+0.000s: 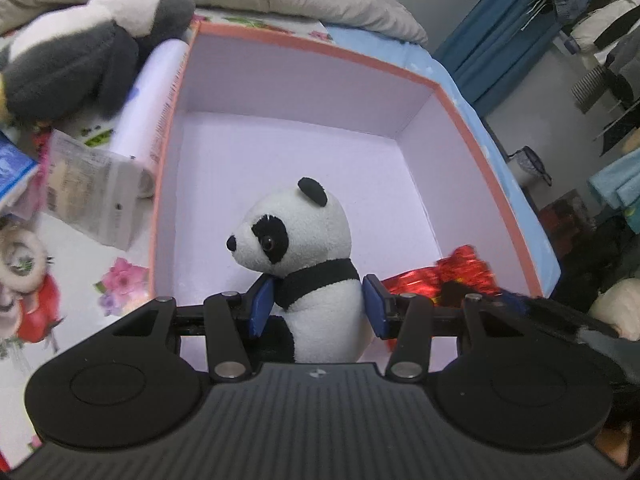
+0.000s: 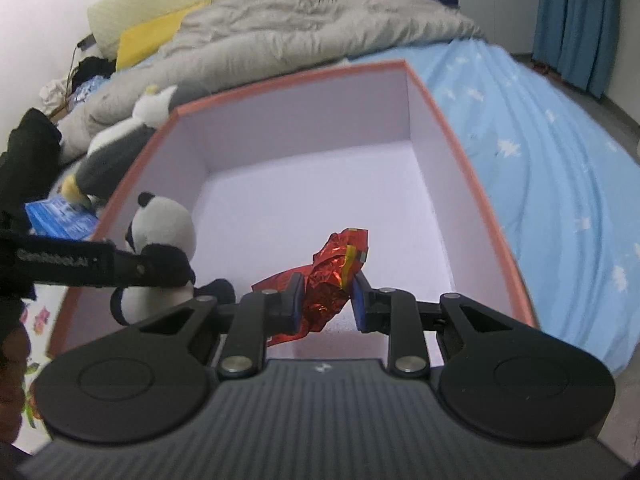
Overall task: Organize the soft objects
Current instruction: 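Carry the panda and red wrapper over the pink box with both tools, then open the left tool releasing the panda while the right releases the wrapper, then lift both tools up and away from the pink box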
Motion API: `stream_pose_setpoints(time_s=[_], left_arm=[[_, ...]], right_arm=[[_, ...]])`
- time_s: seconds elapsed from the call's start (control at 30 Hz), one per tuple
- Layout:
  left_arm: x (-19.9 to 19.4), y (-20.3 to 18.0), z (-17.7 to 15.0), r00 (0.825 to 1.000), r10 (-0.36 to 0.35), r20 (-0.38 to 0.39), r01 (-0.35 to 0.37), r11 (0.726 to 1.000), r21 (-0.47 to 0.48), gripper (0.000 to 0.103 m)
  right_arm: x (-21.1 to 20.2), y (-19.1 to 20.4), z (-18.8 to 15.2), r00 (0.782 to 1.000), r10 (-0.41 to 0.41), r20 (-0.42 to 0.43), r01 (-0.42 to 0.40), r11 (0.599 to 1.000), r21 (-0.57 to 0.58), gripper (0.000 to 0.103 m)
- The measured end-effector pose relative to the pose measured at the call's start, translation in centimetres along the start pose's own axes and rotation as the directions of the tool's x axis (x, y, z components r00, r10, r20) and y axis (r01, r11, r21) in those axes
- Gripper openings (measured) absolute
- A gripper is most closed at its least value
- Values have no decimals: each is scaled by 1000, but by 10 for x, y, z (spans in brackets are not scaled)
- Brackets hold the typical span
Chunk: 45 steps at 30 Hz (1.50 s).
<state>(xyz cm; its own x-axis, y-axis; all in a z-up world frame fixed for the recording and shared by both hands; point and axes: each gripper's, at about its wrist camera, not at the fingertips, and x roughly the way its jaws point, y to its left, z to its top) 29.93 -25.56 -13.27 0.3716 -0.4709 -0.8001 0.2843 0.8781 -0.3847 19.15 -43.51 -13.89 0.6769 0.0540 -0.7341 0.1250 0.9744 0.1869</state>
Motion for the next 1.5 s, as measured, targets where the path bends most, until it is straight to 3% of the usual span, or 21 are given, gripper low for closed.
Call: stream_pose_setpoints(time_s=[0.2,0.37,0.47,0.83,1.27,1.5], left_arm=[[20,0,7,1000,7,-17,-7,1000,10,54],[22,0,7,1000,7,-19,-7,1000,3,61],[10,-1,3,1000,-25,9,25,1000,-3,63],[-66,-20,-24,991,6,131,-13,999,52,63],[-171,-29,-94,969,-12,248,-10,996,86,63],[-214,-15,-131,960,0,281,-23,997,77,63]], right_arm=[[15,-8,1,1000,-12,-25,13,1000,23,29],[7,-10,1,999,-17,-27,18,999,41,38],[-8,-5,-2,1000,-15,2,15,1000,22,39],[-85,20,-28,994,41,101,-45,998,35,39],[-171,59,-65,971,76,225,-76,997,-10,39],[-194,74,-90,965,105,240,-107,994,-6,39]])
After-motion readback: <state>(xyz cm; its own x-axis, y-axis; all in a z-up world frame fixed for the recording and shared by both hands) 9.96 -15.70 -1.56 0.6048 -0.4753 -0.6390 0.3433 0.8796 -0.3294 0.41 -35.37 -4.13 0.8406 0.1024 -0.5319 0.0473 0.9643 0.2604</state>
